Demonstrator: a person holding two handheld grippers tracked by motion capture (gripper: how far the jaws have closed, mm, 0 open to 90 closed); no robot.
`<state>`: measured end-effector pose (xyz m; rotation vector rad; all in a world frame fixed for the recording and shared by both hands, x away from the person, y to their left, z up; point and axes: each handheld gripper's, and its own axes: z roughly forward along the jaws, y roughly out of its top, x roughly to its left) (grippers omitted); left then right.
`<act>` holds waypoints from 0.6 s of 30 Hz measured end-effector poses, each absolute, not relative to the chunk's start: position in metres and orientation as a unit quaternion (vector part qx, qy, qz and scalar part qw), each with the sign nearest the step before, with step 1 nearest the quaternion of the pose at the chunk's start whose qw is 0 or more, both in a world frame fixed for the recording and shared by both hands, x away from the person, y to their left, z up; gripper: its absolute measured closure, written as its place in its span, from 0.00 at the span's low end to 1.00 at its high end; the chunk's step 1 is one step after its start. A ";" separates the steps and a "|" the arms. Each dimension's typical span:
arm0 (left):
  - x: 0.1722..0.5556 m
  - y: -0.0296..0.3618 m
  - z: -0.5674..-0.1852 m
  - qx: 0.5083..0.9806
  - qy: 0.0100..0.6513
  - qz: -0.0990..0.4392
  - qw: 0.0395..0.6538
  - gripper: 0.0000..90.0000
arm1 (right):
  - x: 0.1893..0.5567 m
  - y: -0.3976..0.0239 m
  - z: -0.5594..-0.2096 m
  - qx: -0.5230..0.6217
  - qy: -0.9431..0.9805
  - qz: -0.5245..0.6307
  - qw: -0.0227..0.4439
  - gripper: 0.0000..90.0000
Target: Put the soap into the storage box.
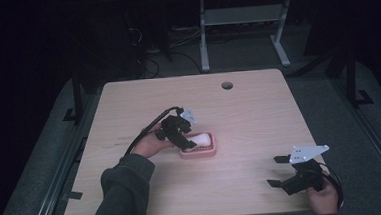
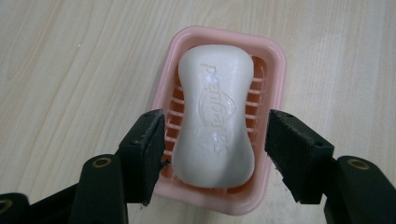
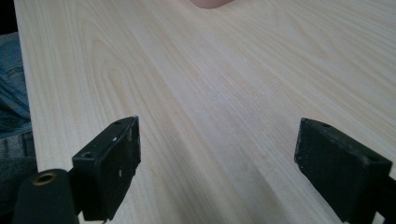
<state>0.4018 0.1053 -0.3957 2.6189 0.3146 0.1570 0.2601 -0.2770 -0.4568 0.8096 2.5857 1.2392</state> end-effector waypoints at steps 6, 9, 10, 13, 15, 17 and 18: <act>0.396 0.112 -0.394 0.959 0.121 0.059 0.250 0.41 | 0.260 -0.277 -0.457 0.271 0.865 0.414 0.082 0.16; 0.394 0.116 -0.393 0.958 0.123 0.058 0.253 0.39 | 0.260 -0.277 -0.456 0.271 0.865 0.414 0.083 0.16; 0.392 0.116 -0.394 0.957 0.125 0.057 0.254 0.39 | 0.260 -0.277 -0.456 0.271 0.865 0.413 0.083 0.16; 0.389 0.120 -0.395 0.959 0.122 0.061 0.250 0.38 | 0.260 -0.277 -0.457 0.273 0.865 0.413 0.082 0.16; 0.387 0.122 -0.396 0.957 0.129 0.057 0.252 0.37 | 0.260 -0.277 -0.457 0.273 0.865 0.413 0.083 0.16; 0.386 0.123 -0.395 0.959 0.128 0.059 0.248 0.35 | 0.260 -0.277 -0.457 0.273 0.865 0.413 0.082 0.16; 0.385 0.124 -0.395 0.957 0.130 0.060 0.252 0.35 | 0.260 -0.277 -0.457 0.273 0.865 0.412 0.082 0.16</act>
